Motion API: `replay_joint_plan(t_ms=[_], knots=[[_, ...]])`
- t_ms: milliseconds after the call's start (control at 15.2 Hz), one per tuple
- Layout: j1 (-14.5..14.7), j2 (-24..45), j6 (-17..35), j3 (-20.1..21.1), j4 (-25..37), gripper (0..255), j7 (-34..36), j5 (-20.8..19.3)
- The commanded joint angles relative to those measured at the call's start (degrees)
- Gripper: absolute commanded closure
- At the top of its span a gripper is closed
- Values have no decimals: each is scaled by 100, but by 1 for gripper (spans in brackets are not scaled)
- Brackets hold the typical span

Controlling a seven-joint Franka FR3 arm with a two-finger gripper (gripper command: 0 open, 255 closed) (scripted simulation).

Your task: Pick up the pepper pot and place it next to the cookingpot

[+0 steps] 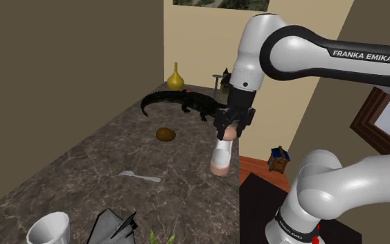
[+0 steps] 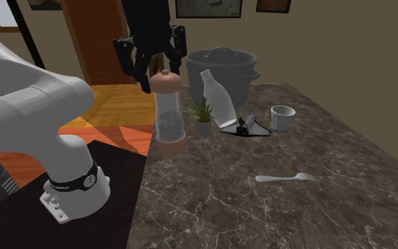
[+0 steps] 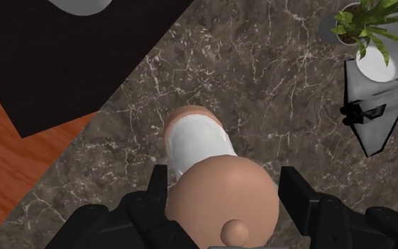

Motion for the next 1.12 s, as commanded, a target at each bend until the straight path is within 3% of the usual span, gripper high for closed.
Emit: replay_joint_plan(t_ms=[0,1056], knots=[[-4,24,-151,-18,175,255,18,-17],[-34,488,-1196,-118,1691,255,159,-113]])
